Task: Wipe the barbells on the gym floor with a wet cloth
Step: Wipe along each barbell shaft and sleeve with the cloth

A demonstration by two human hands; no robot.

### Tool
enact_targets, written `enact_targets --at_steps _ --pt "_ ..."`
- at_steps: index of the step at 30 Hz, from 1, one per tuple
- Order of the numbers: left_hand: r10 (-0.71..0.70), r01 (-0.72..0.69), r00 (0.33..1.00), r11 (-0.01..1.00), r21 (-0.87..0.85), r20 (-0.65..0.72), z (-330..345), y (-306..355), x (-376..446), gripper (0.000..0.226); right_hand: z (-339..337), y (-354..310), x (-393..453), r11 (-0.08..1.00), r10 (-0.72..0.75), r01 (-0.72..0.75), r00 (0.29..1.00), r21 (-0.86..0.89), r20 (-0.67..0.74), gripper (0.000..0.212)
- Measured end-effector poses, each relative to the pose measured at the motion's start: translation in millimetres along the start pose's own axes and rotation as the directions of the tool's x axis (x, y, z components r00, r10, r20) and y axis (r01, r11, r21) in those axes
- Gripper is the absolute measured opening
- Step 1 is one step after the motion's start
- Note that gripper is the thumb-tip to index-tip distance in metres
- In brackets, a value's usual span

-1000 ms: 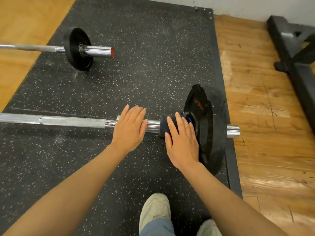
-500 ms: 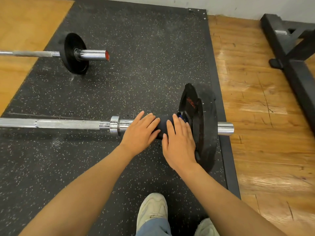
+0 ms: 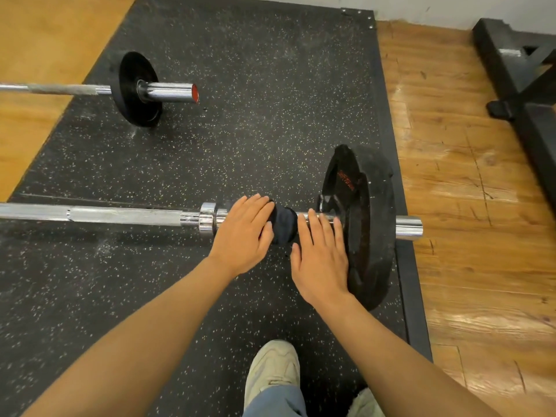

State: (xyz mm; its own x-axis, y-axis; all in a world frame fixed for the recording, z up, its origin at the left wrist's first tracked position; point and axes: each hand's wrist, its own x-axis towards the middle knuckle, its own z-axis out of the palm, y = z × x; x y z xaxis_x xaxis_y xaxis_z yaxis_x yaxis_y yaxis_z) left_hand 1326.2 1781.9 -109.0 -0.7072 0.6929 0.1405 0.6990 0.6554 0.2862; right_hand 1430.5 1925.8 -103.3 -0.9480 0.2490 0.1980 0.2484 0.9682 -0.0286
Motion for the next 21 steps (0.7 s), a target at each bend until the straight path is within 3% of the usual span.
enact_targets --at_steps 6,11,14,17,21 --pt "0.03 -0.028 0.999 0.974 0.226 -0.009 3 -12 -22 0.054 0 -1 0 1.0 0.01 -0.009 1.0 -0.003 0.023 0.057" --pt "0.232 -0.226 0.973 0.956 0.19 -0.009 16 10 -19 0.048 -2 -1 0 1.0 0.015 -0.015 1.0 0.008 0.021 0.057" --pt "0.025 -0.011 0.996 0.987 0.157 -0.084 3 -3 -10 0.046 0 0 0 1.0 0.006 -0.006 1.0 0.001 0.025 0.058" --pt "-0.206 0.211 0.973 0.977 0.038 -0.104 0 -3 -1 0.043 0 0 -1 1.0 0.005 -0.005 1.0 0.0 0.014 0.059" --pt "-0.256 0.262 0.961 0.964 0.051 -0.102 20 30 4 0.049 1 -1 -2 1.0 0.001 -0.001 1.0 -0.009 0.0 0.059"
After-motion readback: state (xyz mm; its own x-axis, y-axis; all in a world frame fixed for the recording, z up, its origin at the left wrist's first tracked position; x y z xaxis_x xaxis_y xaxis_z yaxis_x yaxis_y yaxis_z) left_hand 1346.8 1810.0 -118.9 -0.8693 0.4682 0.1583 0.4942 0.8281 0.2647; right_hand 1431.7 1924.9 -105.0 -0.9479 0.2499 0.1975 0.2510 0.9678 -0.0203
